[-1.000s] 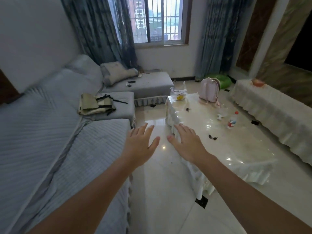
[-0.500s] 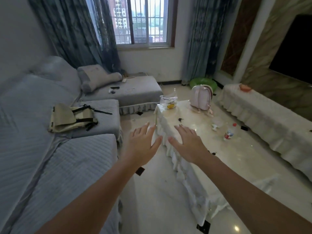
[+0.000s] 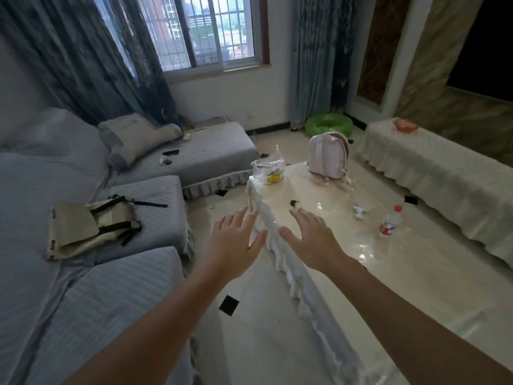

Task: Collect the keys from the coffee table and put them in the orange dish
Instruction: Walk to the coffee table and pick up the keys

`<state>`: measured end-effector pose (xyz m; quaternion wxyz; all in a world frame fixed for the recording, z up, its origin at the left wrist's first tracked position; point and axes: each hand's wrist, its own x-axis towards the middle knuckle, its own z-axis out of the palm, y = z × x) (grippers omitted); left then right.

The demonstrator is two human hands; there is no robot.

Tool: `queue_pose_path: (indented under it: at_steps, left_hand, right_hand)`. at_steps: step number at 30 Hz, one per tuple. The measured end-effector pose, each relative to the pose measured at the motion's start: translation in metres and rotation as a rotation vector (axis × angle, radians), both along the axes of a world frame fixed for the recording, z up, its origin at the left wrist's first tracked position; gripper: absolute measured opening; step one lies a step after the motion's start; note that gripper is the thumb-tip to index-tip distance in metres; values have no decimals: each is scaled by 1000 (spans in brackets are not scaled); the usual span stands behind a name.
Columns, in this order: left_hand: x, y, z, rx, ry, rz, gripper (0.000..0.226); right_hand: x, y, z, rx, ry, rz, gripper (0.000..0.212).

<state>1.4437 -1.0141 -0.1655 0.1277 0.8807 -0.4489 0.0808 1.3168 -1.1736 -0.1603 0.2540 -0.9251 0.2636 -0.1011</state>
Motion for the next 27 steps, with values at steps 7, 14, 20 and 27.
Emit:
queue_pose_path:
  at_steps: [7, 14, 20, 27]
  left_hand:
    - [67, -68, 15, 1, 0, 50, 69]
    - [124, -128, 16, 23, 15, 16, 67]
    - [179, -193, 0, 37, 41, -98, 62]
    - [255, -281, -24, 90, 142, -305, 65]
  right_hand:
    - [79, -75, 9, 7, -18, 44, 65]
    - [133, -133, 9, -20, -36, 24, 67]
    - [173, -189, -11, -21, 8, -105, 70]
    - [203, -244, -29, -8, 69, -334, 68]
